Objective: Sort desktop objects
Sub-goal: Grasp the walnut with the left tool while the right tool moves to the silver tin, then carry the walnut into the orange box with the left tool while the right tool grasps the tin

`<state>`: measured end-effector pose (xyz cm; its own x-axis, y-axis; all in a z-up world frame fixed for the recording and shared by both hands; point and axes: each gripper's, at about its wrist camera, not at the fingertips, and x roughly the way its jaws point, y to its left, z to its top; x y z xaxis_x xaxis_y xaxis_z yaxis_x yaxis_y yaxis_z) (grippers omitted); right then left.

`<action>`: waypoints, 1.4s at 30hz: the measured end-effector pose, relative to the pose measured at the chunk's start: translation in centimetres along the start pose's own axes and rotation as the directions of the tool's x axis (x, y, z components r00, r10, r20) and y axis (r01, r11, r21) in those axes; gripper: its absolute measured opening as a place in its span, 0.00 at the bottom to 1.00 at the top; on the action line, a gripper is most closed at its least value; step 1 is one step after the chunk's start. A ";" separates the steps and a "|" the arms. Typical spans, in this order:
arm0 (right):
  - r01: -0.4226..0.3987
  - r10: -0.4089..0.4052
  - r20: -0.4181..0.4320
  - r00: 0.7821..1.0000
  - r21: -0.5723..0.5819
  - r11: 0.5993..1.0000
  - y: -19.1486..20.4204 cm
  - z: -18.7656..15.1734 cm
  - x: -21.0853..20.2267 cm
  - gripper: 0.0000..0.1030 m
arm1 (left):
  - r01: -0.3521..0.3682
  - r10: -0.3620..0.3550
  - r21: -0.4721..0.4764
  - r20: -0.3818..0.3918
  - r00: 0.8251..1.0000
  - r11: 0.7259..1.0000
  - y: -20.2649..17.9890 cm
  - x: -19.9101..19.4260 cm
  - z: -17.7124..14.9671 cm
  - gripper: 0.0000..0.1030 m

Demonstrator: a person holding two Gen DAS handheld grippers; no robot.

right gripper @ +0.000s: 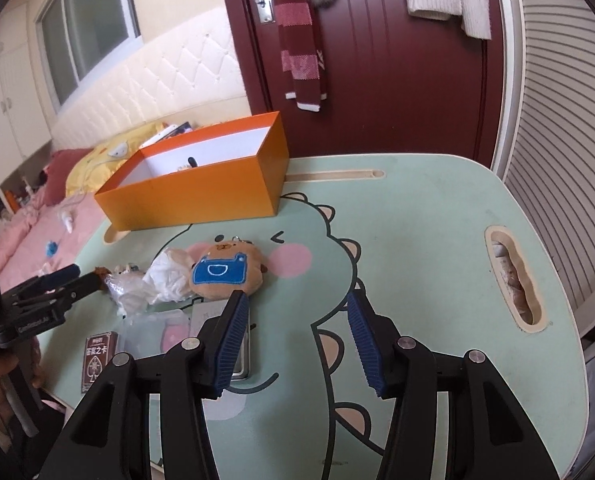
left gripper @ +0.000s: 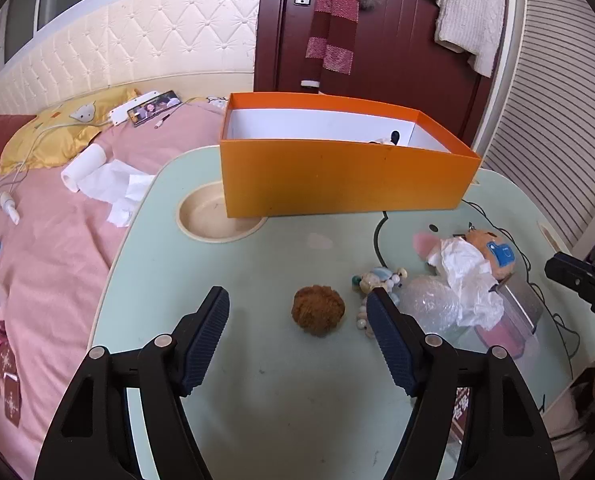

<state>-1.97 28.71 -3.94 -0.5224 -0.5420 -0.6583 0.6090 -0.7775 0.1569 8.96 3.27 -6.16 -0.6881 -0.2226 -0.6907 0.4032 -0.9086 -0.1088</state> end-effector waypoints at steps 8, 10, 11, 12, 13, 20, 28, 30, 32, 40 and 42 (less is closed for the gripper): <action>-0.004 0.004 0.000 1.000 -0.001 1.000 0.0 0.0 0.0 0.50 | -0.027 0.027 -0.011 -0.039 0.999 1.000 0.4 1.1 -0.1 0.36; -0.006 0.006 -0.005 1.000 -0.005 1.000 0.1 -0.1 0.1 0.50 | -0.049 0.049 0.005 -0.037 0.998 0.999 0.5 1.1 -0.1 0.30; -0.007 0.006 -0.006 1.000 -0.007 1.000 0.1 -0.2 0.2 0.50 | -0.049 0.050 0.010 -0.035 0.998 0.999 0.6 1.1 -0.2 0.30; -0.003 0.003 -0.008 1.000 -0.013 1.000 0.2 -0.2 0.3 0.50 | -0.046 0.047 0.009 -0.033 0.998 0.999 0.7 1.0 -0.3 0.29; 0.000 0.000 -0.010 1.000 -0.019 1.000 0.3 -0.3 0.4 0.50 | -0.043 0.043 0.005 -0.032 0.999 0.999 0.8 0.8 -0.4 0.29; 0.008 -0.008 -0.004 1.000 -0.051 0.999 0.8 -0.6 0.6 0.50 | -0.009 0.010 -0.018 0.060 0.998 1.000 1.2 -1.6 -0.4 0.29; -0.042 0.039 -0.026 0.999 -0.098 0.994 2.2 -1.1 1.2 0.55 | -0.008 0.009 -0.027 0.037 0.999 1.000 1.4 -1.2 -0.5 0.29; -0.052 0.049 -0.029 0.998 -0.110 0.993 2.5 -1.3 1.4 0.55 | -0.009 0.010 -0.024 0.040 0.999 1.000 1.2 -1.3 -0.5 0.29; -0.063 0.059 -0.032 0.998 -0.122 0.991 2.9 -1.4 1.5 0.55 | -0.007 0.008 -0.023 0.041 0.999 1.000 1.1 -1.3 -0.6 0.29; -0.055 0.035 -0.109 0.993 -0.186 0.981 4.4 -2.1 3.2 0.61 | -0.005 0.007 -0.029 0.037 0.999 1.000 1.1 -1.3 -0.5 0.29; 0.025 -0.042 -0.072 0.997 -0.218 0.976 4.3 -2.2 3.4 0.62 | -0.003 0.004 -0.033 0.042 0.999 0.999 1.1 -1.4 -0.5 0.29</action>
